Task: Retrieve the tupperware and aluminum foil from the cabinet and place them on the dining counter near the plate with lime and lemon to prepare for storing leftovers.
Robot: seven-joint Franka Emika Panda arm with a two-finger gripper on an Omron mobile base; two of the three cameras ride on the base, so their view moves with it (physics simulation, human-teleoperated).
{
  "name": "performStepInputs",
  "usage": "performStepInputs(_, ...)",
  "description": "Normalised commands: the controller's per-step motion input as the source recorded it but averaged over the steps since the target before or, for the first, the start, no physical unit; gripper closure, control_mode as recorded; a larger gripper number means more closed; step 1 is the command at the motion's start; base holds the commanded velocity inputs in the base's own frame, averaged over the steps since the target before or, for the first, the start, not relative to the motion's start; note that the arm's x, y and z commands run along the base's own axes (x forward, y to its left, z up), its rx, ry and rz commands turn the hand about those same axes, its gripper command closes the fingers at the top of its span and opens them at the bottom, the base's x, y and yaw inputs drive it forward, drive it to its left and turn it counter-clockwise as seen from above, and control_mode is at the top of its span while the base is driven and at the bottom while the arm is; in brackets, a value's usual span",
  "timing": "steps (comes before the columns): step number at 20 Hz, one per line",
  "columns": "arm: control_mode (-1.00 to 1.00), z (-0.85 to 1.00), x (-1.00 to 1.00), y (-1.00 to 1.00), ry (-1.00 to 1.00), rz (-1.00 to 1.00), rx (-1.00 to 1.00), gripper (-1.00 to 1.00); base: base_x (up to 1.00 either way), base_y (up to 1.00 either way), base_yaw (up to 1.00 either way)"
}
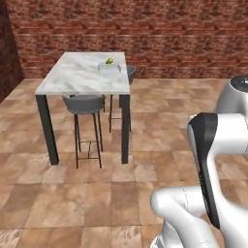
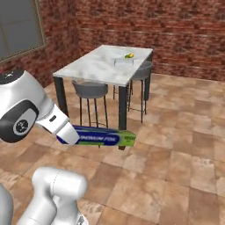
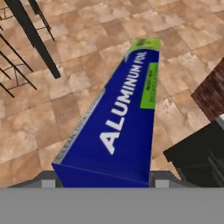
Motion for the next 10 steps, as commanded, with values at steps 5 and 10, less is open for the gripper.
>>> performStepInputs(5, 1.0, 0.0, 0.0, 0.0, 0.0, 0.0, 0.0, 1.0, 1.0, -0.86, 0.2)
performStepInputs(10, 1.0, 0.0, 0.0, 0.0, 0.0, 0.0, 0.0, 1.0, 1.0, -0.86, 0.19)
